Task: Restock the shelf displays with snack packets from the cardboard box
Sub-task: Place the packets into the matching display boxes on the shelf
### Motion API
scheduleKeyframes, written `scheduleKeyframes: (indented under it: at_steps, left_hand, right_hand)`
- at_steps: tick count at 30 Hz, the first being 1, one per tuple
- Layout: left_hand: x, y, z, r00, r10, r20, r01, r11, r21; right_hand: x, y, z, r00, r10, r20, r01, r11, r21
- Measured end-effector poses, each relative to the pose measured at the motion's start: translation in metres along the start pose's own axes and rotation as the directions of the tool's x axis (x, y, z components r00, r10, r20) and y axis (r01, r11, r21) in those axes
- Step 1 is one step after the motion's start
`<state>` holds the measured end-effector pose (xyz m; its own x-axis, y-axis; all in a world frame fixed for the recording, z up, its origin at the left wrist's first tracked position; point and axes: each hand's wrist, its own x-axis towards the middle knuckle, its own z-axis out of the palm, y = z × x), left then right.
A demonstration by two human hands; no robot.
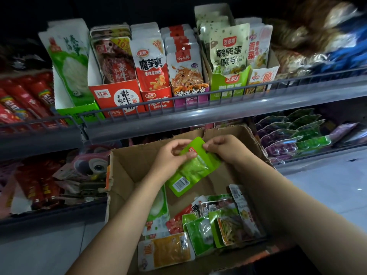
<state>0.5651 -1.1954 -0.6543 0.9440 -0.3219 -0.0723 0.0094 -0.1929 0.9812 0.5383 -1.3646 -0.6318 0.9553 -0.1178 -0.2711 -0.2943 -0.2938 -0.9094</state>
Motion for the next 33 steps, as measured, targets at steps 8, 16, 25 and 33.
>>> scheduleKeyframes:
  at_steps: [8,16,25,33]
  left_hand:
    - [-0.016,0.029,0.007,0.949,0.298,0.108,-0.315,0.921,0.228]
    - [-0.025,0.043,0.016,0.937,0.322,0.132,-0.346,0.905,0.246]
    - [-0.023,0.065,0.033,0.996,-0.052,-0.074,0.006,0.856,-0.518]
    - [0.008,0.114,0.033,0.991,-0.062,-0.118,-0.035,0.736,-0.676]
  right_hand:
    - [-0.027,-0.03,-0.02,0.994,0.008,0.11,-0.057,0.891,0.449]
    - [-0.029,-0.034,-0.032,0.982,-0.048,0.182,-0.072,0.799,0.598]
    - [-0.03,-0.037,-0.038,0.964,-0.266,-0.011,0.264,0.959,-0.104]
    - [-0.032,-0.043,-0.059,0.839,-0.532,-0.114,0.489,0.829,-0.271]
